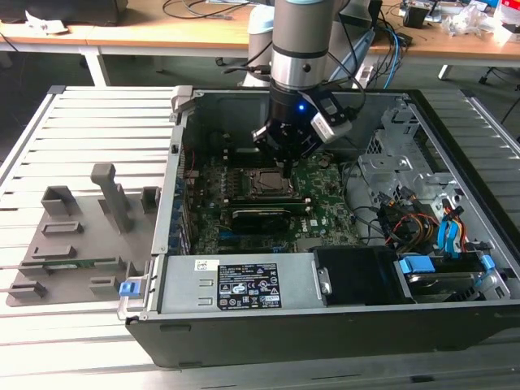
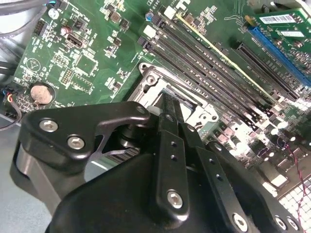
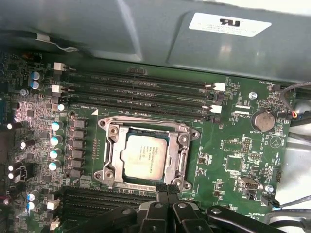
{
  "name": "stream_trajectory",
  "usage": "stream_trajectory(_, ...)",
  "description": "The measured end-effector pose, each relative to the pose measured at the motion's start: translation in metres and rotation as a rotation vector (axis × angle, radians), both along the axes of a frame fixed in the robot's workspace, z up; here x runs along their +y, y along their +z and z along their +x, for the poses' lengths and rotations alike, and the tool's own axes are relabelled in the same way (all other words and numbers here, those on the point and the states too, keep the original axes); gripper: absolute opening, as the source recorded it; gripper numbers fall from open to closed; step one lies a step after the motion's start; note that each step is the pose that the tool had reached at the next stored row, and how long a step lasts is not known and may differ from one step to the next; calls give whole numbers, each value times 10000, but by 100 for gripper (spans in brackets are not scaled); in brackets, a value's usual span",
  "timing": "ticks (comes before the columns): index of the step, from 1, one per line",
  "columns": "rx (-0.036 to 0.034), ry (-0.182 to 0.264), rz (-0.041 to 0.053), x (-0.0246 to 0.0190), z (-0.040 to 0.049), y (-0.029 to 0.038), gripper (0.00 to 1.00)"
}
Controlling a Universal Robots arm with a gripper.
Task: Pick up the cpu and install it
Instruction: 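Install the second cpu locking lever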
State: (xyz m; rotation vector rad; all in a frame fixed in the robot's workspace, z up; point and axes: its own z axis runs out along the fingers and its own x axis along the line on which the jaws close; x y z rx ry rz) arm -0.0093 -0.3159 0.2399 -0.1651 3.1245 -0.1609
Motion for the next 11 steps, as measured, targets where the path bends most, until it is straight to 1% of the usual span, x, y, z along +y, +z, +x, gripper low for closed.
stream_trajectory(2,0,-1,0,-32,-2,-3,11)
stream_trajectory(3,0,-1,0,-57,-3,-6,11)
stream_trajectory(4,0,-1,0,-112,-12,-14,11)
stream_trajectory(5,-1,0,29,-196,-41,-23,11)
stream_trajectory(6,0,-1,66,-232,-60,-29,11)
stream_trajectory(7,0,0,148,-270,-84,-36,11)
stream_trajectory(8,1,1,273,-307,-111,-43,11)
stream_trajectory(9,0,-2,364,-367,-159,-52,11)
stream_trajectory(10,-1,-1,454,-390,-243,-60,11)
stream_trajectory(11,-2,0,642,-390,-304,-66,11)
